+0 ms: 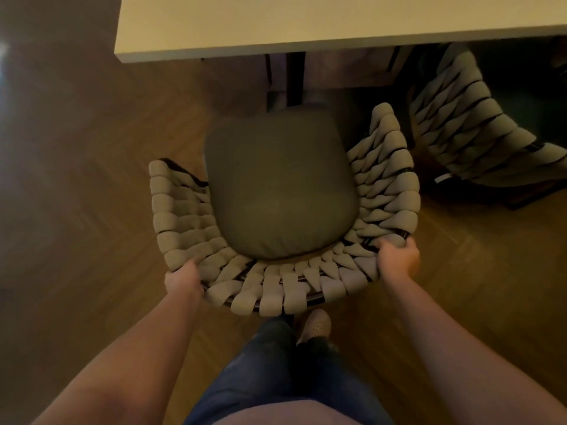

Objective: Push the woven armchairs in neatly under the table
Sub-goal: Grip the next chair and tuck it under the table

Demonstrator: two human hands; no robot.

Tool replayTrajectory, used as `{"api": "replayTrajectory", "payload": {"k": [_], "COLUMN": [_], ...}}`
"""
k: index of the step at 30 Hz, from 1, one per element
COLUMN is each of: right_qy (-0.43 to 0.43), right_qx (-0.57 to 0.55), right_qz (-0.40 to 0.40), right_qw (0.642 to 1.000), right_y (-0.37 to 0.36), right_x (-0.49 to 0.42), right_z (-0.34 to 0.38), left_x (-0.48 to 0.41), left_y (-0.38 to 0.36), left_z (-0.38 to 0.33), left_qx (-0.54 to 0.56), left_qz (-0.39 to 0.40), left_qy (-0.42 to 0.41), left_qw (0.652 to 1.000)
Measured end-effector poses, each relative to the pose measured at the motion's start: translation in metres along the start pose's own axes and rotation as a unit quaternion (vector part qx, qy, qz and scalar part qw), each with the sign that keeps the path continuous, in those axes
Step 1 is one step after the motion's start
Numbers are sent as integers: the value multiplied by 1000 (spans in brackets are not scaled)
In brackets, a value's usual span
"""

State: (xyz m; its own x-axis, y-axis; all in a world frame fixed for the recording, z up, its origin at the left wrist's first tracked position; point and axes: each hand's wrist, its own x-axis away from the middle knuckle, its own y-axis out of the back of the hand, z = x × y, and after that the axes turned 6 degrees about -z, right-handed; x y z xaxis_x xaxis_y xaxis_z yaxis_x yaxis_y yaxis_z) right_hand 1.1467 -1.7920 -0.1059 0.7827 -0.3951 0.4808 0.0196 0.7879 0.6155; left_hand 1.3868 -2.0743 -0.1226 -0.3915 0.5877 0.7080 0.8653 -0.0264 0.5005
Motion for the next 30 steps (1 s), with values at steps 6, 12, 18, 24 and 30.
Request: {"api": "replayTrajectory", "payload": {"k": [6,12,18,24,30], "right_qy": [69,56,38,26,-24], "right_qx": [5,-6,-9,-15,-25], "right_qz": [1,20,25,18,19], "right_qw": [998,998,999,999,999], "right_y": [-1,-1,1,4,2], "right_x": [-15,-56,-84,-116,-136], "right_z": [33,61,79,105,107], "left_x": [7,31,55,80,94], "left_y": [-8,-39,-77,-124,-168], "left_z": [-7,-6,-19,-50,-90], "left_qx": [-11,27,31,23,8], "left_qz": [32,46,-10,-13,22], "left_qy": [54,87,35,-17,-92], "left_qw": [998,995,999,999,996]}}
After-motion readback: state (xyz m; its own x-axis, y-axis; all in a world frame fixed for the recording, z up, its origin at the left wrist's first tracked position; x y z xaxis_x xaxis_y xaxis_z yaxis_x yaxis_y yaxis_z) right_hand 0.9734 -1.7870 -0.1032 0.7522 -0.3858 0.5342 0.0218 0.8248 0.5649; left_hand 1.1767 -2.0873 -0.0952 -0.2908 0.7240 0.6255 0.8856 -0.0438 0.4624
